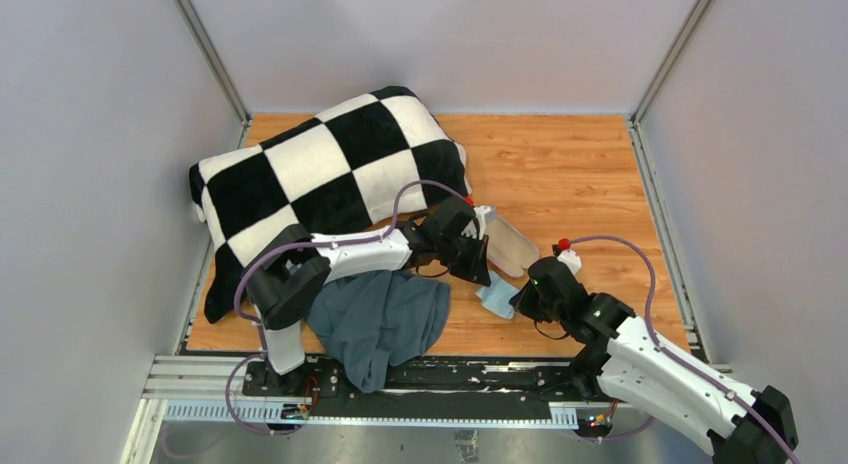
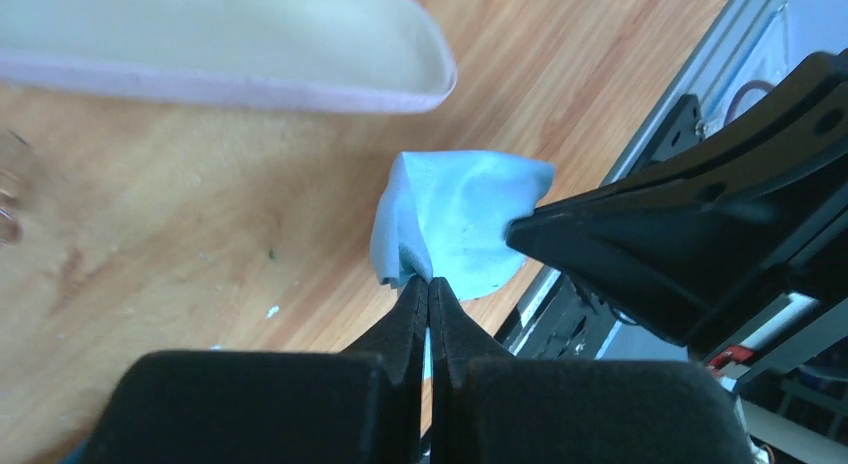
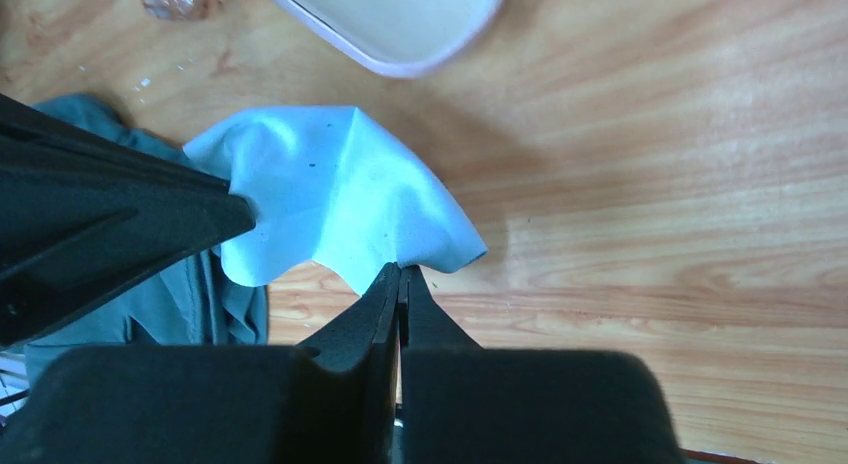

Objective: Organize the sunglasses
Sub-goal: Pick up the glasses cleaning cloth from the center of the board, then place the glasses cleaning cloth in the sunglasses case.

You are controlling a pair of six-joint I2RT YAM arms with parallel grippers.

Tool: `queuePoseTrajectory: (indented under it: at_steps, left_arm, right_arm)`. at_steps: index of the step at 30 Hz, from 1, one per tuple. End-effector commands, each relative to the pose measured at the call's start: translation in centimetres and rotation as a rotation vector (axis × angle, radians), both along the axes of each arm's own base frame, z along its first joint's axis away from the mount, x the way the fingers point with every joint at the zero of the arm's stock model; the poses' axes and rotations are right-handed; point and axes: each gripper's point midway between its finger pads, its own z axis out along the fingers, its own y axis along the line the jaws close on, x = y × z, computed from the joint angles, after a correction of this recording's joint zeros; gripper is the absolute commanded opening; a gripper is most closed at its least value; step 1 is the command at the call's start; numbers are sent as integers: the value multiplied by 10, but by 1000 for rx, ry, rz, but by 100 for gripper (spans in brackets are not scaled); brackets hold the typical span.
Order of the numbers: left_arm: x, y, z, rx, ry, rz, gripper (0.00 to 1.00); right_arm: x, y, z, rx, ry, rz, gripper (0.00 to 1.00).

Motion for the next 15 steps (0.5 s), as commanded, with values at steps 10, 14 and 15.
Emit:
queuePoseTrajectory:
  at_steps: [10, 14, 15]
  left_arm:
    - [76, -11, 61, -14, -140, 3, 0]
    - [98, -16, 61, -11, -144, 0, 0]
    - [102, -17, 60, -4, -143, -2, 0]
  right_arm:
    - [61, -12, 55, -155, -181, -46, 0]
    - [79, -13, 59, -153, -190, -54, 0]
    - [84, -13, 59, -150, -187, -57, 0]
